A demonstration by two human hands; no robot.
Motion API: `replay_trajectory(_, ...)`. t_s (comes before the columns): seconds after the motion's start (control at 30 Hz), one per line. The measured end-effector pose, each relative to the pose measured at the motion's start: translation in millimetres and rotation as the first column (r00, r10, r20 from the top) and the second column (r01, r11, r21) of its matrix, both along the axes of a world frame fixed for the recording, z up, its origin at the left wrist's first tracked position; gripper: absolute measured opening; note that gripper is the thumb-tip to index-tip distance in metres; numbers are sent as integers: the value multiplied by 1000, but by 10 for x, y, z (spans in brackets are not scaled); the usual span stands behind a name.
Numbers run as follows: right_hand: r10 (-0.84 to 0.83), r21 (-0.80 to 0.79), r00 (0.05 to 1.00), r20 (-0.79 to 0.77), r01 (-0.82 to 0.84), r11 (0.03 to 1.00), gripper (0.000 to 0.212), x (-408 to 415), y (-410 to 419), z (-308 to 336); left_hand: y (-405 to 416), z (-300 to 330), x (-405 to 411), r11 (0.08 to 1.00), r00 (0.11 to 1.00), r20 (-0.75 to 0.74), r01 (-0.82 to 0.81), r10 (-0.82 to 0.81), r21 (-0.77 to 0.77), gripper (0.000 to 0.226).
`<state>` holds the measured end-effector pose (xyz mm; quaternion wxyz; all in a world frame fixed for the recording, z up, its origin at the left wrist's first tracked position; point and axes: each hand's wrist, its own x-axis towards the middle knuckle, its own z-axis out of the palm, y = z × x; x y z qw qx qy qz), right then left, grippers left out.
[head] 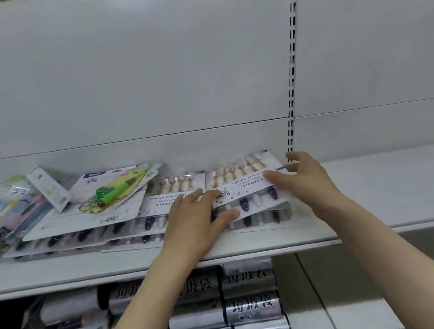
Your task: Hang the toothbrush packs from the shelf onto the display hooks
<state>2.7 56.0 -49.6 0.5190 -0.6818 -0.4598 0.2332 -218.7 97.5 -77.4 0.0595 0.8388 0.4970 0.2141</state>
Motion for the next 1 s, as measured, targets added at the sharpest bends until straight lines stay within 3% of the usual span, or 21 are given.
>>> replay_trajectory(0.07,65,-43,965,-252,-78,996,74,100,80,18,5,-4,52,999,999,26,37,-37,2,68)
replay_trajectory(0.1,95,-65,944,-317,-121,991,58,137,81,36,13,-12,74,998,997,37,62,-63,9,68)
replay_trajectory(0.17,105,-32,923,-370,-126,992,26,216,36,62,38,-44,109,994,994,31,103,-104,36,69)
replay_trajectory(0.2,93,24,919,-384,-91,996,21,281,11,52,42,-62,124,993,994,12,109,-109,51,71)
replay_trajectory(0.3,111,241,892,-439,-2,970,23,505,-128,-3,11,-93,188,992,990,-124,77,-65,100,79)
replay_trajectory(0.4,92,337,876,-473,83,938,31,601,-265,-135,5,-124,311,987,973,-205,129,-107,98,86)
replay_trajectory(0.6,-8,369,869,-495,219,903,30,684,-428,-253,-141,-177,468,976,972,-92,218,-215,19,57)
replay_trajectory(0.73,-61,388,890,-452,258,885,28,700,-489,-227,-23,-79,472,985,985,-26,173,-172,18,68)
replay_trajectory(0.87,-77,414,892,-445,282,866,30,703,-585,-200,31,-106,594,999,980,-195,42,-41,1,78)
replay_trajectory(1.0,-107,431,889,-445,317,845,26,764,-715,-224,16,-136,621,999,983,-181,35,-30,23,78)
